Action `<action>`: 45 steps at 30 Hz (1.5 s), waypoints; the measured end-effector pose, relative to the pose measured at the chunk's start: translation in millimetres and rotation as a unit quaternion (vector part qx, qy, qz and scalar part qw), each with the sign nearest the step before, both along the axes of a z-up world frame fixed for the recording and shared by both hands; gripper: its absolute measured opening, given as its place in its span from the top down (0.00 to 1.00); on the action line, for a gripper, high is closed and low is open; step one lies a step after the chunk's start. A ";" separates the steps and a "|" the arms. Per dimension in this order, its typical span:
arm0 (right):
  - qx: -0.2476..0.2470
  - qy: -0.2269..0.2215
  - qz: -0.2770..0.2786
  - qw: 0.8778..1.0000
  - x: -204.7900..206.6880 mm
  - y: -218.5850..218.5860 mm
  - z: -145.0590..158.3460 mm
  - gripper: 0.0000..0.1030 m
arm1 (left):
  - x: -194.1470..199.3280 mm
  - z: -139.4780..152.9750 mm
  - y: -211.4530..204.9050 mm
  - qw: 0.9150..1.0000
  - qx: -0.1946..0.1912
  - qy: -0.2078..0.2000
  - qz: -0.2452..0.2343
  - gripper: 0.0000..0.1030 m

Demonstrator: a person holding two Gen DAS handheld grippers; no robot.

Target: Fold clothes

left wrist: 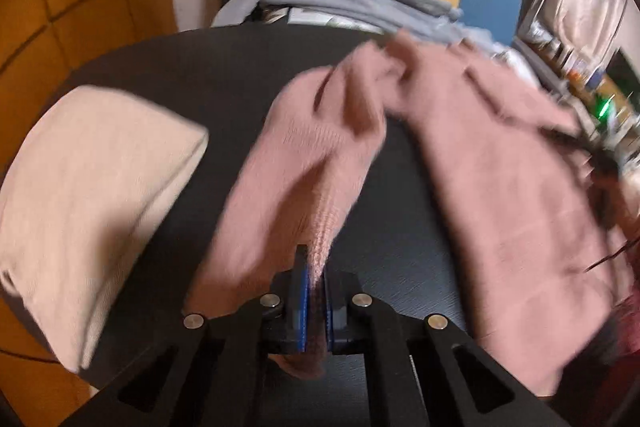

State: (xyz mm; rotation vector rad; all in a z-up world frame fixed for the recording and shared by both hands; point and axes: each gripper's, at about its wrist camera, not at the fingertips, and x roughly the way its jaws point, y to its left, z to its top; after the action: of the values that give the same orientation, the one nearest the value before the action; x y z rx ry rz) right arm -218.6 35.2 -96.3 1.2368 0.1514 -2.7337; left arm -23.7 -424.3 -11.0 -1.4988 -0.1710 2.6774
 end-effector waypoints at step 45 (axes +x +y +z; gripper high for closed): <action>-0.038 -0.016 0.006 0.999 1.0 6.6 7.9 0.49 | -173.7 169.0 159.5 0.959 0.266 0.047 -0.082 0.83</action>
State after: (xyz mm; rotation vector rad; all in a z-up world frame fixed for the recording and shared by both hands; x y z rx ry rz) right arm -217.6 41.8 -88.4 1.2537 0.0513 -2.6821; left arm -197.4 -264.8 158.0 -1.1572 -0.6672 2.3037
